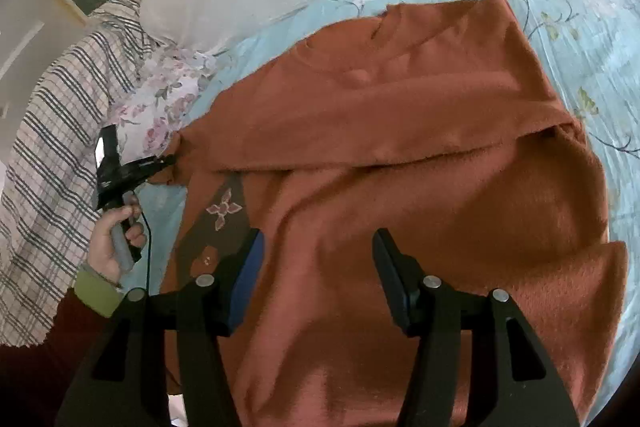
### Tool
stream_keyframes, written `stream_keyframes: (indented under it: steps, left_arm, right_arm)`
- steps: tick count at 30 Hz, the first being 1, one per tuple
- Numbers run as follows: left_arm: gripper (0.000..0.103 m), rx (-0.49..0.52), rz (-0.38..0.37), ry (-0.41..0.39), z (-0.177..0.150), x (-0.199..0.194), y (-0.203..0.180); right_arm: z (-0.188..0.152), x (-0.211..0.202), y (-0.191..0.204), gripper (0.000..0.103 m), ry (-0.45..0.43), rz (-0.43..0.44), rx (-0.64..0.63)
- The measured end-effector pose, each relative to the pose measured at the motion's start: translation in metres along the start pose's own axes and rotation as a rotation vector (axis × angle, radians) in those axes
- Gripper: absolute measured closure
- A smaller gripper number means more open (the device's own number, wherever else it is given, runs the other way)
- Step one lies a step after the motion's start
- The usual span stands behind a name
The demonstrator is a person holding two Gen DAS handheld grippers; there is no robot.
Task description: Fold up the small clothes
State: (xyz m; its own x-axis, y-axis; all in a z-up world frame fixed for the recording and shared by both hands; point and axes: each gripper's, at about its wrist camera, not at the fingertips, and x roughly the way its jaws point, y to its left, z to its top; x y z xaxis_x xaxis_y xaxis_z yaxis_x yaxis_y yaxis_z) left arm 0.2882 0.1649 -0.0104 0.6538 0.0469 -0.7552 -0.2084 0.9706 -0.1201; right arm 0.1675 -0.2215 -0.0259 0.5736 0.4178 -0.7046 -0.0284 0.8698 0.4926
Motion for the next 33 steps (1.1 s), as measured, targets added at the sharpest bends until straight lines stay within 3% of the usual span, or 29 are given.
stream_keyframes:
  steps: [3, 9, 14, 19, 24, 26, 27, 28, 29, 33]
  left_arm:
    - [0.097, 0.011, -0.109, -0.028, 0.001, -0.027, -0.029]
    - [0.097, 0.119, -0.385, -0.054, -0.007, -0.078, -0.136]
    - [0.097, 0.210, -0.493, -0.001, -0.030, -0.072, -0.222]
    - [0.097, 0.252, -0.505, 0.096, -0.054, -0.026, -0.284]
    - [0.094, 0.243, -0.474, 0.212, -0.072, 0.027, -0.303]
    - [0.085, 0.234, -0.478, 0.227, -0.076, 0.031, -0.299]
    - [0.079, 0.231, -0.482, 0.230, -0.078, 0.032, -0.296]
    - [0.066, 0.229, -0.482, 0.228, -0.079, 0.029, -0.292]
    - [0.058, 0.228, -0.474, 0.217, -0.079, 0.025, -0.287]
    - [0.050, 0.228, -0.429, 0.149, -0.078, -0.002, -0.253]
  right_arm:
    - [0.000, -0.004, -0.004, 0.046, -0.010, 0.000, 0.006]
    - [-0.001, -0.019, -0.018, 0.046, -0.038, -0.012, 0.032]
    - [-0.003, -0.036, -0.039, 0.046, -0.068, -0.040, 0.071]
    - [-0.005, -0.050, -0.059, 0.046, -0.087, -0.072, 0.109]
    - [-0.003, -0.054, -0.074, 0.046, -0.092, -0.102, 0.138]
    - [-0.001, -0.051, -0.077, 0.041, -0.085, -0.109, 0.146]
    - [0.001, -0.049, -0.077, 0.028, -0.081, -0.118, 0.147]
    - [0.003, -0.046, -0.076, 0.019, -0.083, -0.128, 0.143]
    - [0.004, -0.044, -0.075, 0.019, -0.086, -0.127, 0.135]
    - [0.014, -0.030, -0.065, 0.019, -0.076, -0.095, 0.099]
